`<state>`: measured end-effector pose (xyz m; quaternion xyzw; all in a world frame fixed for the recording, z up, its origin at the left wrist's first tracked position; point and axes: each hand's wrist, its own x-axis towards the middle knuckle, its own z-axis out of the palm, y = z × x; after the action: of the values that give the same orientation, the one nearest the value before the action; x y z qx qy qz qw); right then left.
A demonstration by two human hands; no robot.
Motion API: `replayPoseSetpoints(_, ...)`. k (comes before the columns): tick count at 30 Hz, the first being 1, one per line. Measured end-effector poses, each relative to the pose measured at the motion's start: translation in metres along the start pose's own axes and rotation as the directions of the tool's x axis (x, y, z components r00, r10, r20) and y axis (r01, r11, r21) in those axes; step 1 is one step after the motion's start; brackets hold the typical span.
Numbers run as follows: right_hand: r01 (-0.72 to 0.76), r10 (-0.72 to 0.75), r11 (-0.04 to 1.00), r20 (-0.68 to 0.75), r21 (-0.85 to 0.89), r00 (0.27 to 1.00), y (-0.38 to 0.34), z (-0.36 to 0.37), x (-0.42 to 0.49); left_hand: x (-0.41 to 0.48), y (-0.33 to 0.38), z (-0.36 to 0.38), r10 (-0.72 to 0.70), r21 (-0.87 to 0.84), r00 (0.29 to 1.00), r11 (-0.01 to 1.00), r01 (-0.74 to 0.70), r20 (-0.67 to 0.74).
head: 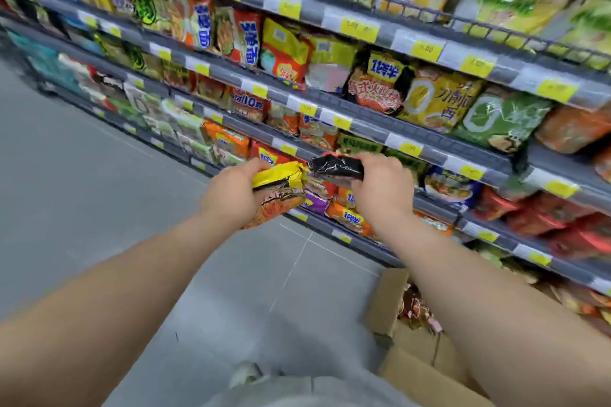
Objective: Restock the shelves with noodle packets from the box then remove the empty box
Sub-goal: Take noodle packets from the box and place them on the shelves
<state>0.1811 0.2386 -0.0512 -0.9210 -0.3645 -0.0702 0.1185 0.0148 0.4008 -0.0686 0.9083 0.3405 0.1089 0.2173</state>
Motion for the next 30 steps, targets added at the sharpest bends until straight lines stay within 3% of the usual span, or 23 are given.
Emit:
replayPoseSetpoints(4,-0.111,0.104,0.992,-0.118,-0.056,0.988,-0.003,-0.037,0.012,0.049,0.021,-0.034,0.24,0.019,0.971,0.971,-0.24,-0.018)
replayPoseSetpoints(8,-0.132,0.102,0.987,-0.269,-0.095,0.958,-0.003,-0.08,0.025,0.078,0.058,-0.071,0.366,0.051,0.922,0.931,-0.363,-0.125)
replayPoseSetpoints(17,-0.13,0.011,0.976,-0.559,-0.173,0.829,-0.002,-0.193,0.072,0.111,0.141,-0.168,0.559,0.211,0.673,0.821,-0.53,-0.484)
replayPoseSetpoints(20,-0.106,-0.047,0.977,-0.68,-0.183,0.732,0.002,-0.224,0.095,0.128,0.162,-0.193,0.595,0.289,0.567,0.791,-0.539,-0.57)
replayPoseSetpoints(26,-0.069,-0.173,0.971,-0.876,-0.228,0.45,0.005,-0.258,0.152,0.166,0.187,-0.233,0.673,0.451,0.278,0.692,-0.564,-0.685)
replayPoseSetpoints(30,-0.091,-0.189,0.967,-0.909,-0.239,0.371,0.006,-0.265,0.192,0.215,0.192,-0.241,0.638,0.482,0.122,0.68,-0.552,-0.76)
